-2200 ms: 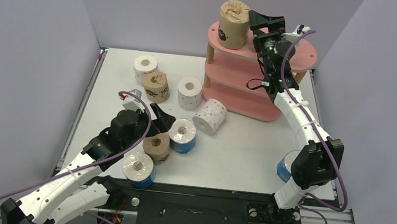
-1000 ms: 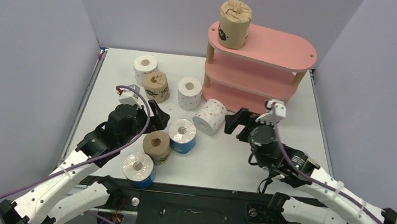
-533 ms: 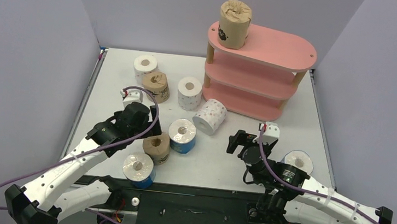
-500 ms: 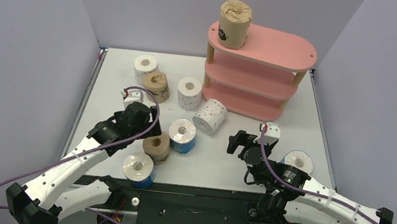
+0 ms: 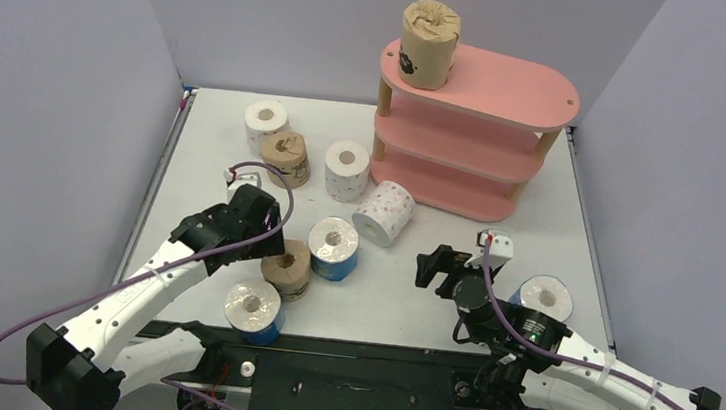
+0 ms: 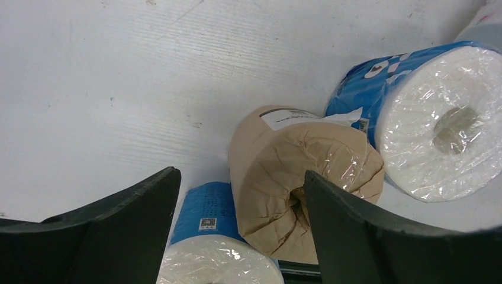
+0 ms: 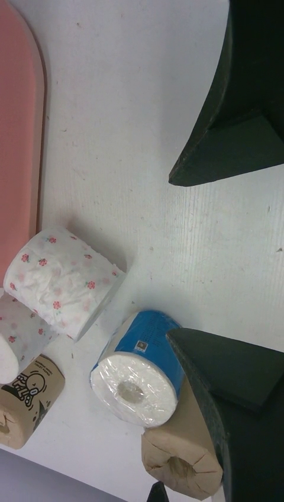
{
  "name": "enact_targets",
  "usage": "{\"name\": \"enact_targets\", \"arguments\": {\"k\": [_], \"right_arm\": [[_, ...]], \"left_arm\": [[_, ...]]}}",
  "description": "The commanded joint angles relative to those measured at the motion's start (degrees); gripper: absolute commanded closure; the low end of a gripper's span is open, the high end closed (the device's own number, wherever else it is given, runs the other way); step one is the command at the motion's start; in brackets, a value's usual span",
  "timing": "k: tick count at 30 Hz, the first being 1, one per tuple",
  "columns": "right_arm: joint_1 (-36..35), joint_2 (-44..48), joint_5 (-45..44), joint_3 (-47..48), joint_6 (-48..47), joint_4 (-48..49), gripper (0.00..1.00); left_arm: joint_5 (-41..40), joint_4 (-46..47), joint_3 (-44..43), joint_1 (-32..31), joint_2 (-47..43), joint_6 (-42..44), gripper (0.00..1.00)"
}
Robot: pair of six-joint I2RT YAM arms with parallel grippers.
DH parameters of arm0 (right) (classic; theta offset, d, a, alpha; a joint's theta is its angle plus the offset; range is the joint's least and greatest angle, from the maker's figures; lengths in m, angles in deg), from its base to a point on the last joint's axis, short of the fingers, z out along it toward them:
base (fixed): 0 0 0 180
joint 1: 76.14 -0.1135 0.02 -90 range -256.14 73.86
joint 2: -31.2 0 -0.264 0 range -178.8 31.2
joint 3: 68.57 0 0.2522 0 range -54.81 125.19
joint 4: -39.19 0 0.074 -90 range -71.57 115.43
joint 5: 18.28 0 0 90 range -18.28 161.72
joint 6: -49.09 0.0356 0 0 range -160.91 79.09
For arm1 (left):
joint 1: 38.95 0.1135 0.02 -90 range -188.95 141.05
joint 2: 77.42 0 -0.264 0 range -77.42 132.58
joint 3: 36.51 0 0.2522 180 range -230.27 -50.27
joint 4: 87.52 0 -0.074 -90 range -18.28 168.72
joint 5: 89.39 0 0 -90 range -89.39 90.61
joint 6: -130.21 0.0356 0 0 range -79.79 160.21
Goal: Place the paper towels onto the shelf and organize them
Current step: Pick up the paper towel from the center of the board.
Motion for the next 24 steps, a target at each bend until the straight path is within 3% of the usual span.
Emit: {"name": "enact_targets", "arguments": {"k": [1, 8, 14, 18, 24], "right_arm": [[-0.3, 1.1, 0.4, -0.8, -0.7, 2.6, 0.15], [-0.3, 0.9, 0.4, -1.6, -0.2, 2.9, 0.14], [-0.3, 1.7, 0.3, -2.2, 0.0, 3.0, 0.14], [-0.3, 2.6, 0.1, -2.5, 0.1, 2.9, 0.14], [-0.3, 4.7, -0.2, -3.4, 0.5, 2.5, 0.14]], "left_arm": [[5.6, 3.1, 1.5, 1.7, -0.6, 1.7, 0.26], [10.2, 6.0, 2.8, 1.7, 2.1, 2.4, 0.20], [10.3, 6.1, 3.4, 1.6, 3.4, 2.4, 0.23], [9.9, 6.0, 3.5, 1.6, 5.0, 2.4, 0.29], [9.8, 6.1, 3.4, 1.3, 6.9, 2.4, 0.49]]}}
